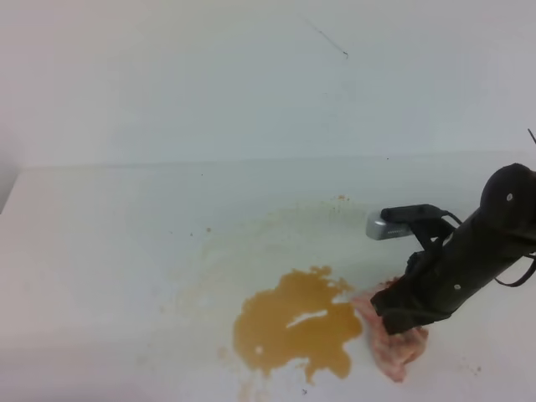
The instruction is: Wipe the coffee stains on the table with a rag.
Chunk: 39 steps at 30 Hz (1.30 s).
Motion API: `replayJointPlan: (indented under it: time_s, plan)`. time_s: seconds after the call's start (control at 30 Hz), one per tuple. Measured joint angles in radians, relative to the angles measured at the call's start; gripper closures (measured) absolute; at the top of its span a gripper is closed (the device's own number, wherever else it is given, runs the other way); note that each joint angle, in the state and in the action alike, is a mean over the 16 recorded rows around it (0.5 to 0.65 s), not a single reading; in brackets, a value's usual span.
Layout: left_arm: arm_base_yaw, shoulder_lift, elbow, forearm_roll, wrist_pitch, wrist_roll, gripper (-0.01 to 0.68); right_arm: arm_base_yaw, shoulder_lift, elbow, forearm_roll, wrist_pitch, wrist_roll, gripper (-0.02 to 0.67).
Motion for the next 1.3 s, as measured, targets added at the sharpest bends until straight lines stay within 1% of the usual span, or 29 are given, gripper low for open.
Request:
replayJointPlan:
  time_s: [0.23, 0.47, 0.77, 1.03, 1.1, 1.17, 1.3]
  plan:
    - [0.000, 0.000, 0.000, 0.000, 0.000, 0.000, 0.672, 0.031, 0.026, -0.005, 0.093, 0.011, -0.051, 0.637]
    - [0.000, 0.000, 0.000, 0.000, 0.000, 0.000, 0.672, 0.094, 0.076, -0.039, 0.144, 0.006, -0.069, 0.637]
    - [0.000, 0.000, 0.000, 0.000, 0.000, 0.000, 0.672, 0.189, 0.142, -0.153, 0.212, 0.017, -0.090, 0.638]
    - [0.000, 0.000, 0.000, 0.000, 0.000, 0.000, 0.672, 0.239, 0.186, -0.285, 0.230, 0.078, -0.099, 0.633]
    - [0.000, 0.000, 0.000, 0.000, 0.000, 0.000, 0.672, 0.244, 0.192, -0.312, 0.223, 0.099, -0.098, 0.620]
    - [0.000, 0.000, 0.000, 0.000, 0.000, 0.000, 0.672, 0.247, 0.197, -0.335, 0.213, 0.121, -0.096, 0.581]
    - [0.000, 0.000, 0.000, 0.000, 0.000, 0.000, 0.672, 0.248, 0.198, -0.367, 0.189, 0.162, -0.096, 0.482]
